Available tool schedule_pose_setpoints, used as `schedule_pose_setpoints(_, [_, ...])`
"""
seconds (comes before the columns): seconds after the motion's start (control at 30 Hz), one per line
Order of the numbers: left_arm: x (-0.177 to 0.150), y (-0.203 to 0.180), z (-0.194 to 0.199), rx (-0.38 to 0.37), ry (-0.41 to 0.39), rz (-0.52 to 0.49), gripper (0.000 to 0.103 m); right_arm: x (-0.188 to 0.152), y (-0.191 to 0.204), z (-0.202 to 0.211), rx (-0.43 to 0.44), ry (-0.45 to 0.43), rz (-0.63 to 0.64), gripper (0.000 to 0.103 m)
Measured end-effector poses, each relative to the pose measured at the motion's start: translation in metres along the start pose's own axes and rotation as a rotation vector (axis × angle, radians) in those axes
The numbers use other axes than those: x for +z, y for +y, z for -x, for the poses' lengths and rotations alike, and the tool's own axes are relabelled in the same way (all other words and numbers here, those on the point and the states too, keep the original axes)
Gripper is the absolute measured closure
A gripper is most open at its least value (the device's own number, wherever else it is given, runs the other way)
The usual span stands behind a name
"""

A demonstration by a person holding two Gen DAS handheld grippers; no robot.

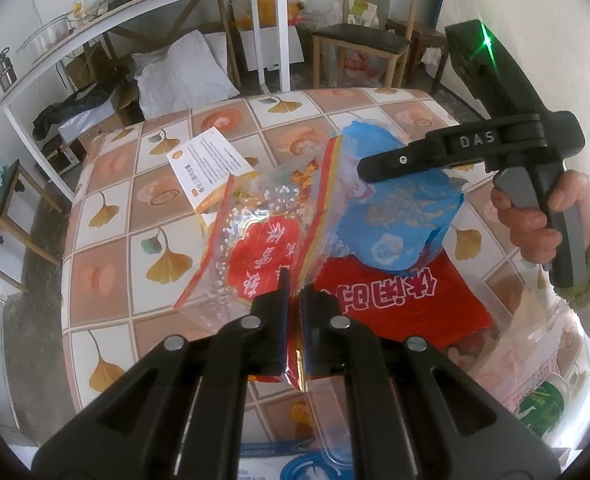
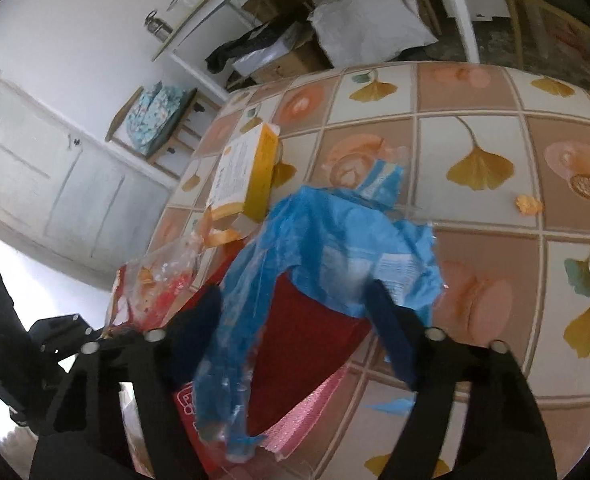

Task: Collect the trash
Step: 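Grasp the clear red-printed bag with the left tool while the right tool grasps the blue bag, then carry both held bags off the table toward the blue mesh wastebasket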

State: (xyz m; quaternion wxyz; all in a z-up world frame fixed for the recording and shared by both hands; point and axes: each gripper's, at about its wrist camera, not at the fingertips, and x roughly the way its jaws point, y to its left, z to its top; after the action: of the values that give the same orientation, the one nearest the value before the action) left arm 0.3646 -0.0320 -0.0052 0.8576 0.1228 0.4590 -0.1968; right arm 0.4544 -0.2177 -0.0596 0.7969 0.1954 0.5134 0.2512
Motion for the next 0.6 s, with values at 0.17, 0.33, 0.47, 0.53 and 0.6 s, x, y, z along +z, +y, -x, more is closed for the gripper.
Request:
schedule_pose_setpoints(0.17, [-0.002, 0.002, 0.006, 0.002, -0.020, 0.010, 0.099, -0.001, -0.014, 0.010, 0.032, -0.052, -0.080, 0.069])
schedule_pose_setpoints(0.33, [-0.004, 0.009, 0.014, 0.012, -0.044, 0.031, 0.099, -0.003, -0.024, 0.020, 0.060, -0.103, -0.151, 0.090])
schedule_pose_setpoints(0.47, [-0.008, 0.016, 0.028, 0.024, -0.086, 0.066, 0.100, -0.005, -0.026, 0.035, 0.065, -0.158, -0.172, 0.094])
schedule_pose_setpoints(0.53, [-0.010, 0.020, 0.038, 0.034, -0.115, 0.085, 0.100, -0.007, -0.024, 0.048, 0.055, -0.192, -0.167, 0.095])
schedule_pose_setpoints(0.6, [-0.012, 0.025, 0.048, 0.042, -0.144, 0.103, 0.100, -0.010, -0.020, 0.062, 0.049, -0.226, -0.156, 0.096])
